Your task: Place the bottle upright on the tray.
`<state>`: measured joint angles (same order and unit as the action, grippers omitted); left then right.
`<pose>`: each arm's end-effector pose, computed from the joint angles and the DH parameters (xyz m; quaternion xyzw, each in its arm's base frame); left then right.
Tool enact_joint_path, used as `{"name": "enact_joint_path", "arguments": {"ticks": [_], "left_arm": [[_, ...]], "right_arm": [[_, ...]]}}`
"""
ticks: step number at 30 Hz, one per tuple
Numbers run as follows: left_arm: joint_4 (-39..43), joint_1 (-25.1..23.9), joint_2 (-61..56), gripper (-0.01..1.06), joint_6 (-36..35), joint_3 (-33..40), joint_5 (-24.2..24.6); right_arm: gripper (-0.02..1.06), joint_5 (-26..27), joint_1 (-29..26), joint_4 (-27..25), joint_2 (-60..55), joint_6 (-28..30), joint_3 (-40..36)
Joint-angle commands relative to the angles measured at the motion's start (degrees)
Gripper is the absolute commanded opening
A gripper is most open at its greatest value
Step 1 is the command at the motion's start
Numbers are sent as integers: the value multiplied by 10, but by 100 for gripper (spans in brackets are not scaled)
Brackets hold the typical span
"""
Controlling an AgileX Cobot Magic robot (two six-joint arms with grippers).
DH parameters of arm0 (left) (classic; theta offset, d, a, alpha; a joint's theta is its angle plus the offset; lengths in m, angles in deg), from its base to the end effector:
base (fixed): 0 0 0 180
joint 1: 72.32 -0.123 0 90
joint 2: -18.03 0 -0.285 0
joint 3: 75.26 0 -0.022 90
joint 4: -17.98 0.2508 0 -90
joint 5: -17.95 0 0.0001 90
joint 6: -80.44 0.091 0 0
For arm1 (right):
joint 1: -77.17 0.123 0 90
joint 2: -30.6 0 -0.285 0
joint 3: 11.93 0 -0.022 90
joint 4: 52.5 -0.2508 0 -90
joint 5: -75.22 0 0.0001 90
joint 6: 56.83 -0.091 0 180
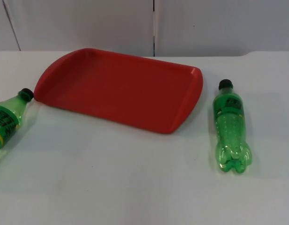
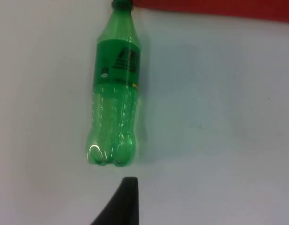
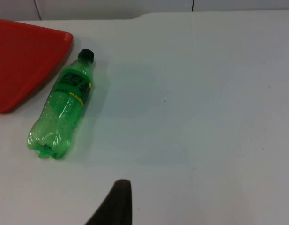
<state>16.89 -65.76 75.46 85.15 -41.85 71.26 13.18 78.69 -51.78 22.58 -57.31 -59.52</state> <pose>0.1497 -0.0186 0.3077 0.0904 0.9471 -0.0140 0.3076 -0.0071 -0.0012 0.2803 -0.0074 0.8555 0.0028 0.5177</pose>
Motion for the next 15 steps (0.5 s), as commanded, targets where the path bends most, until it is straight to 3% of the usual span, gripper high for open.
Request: {"name": "enact_joint_path", "arguments": {"ticks": [1,15], "left_arm": [[3,3,39,105,13,-27,-7],[11,2,260,105,71,-165,-15]], "right_arm": [[105,2,-2,2,2,0,-1],[105,2,-2,2,2,0,-1]]}}
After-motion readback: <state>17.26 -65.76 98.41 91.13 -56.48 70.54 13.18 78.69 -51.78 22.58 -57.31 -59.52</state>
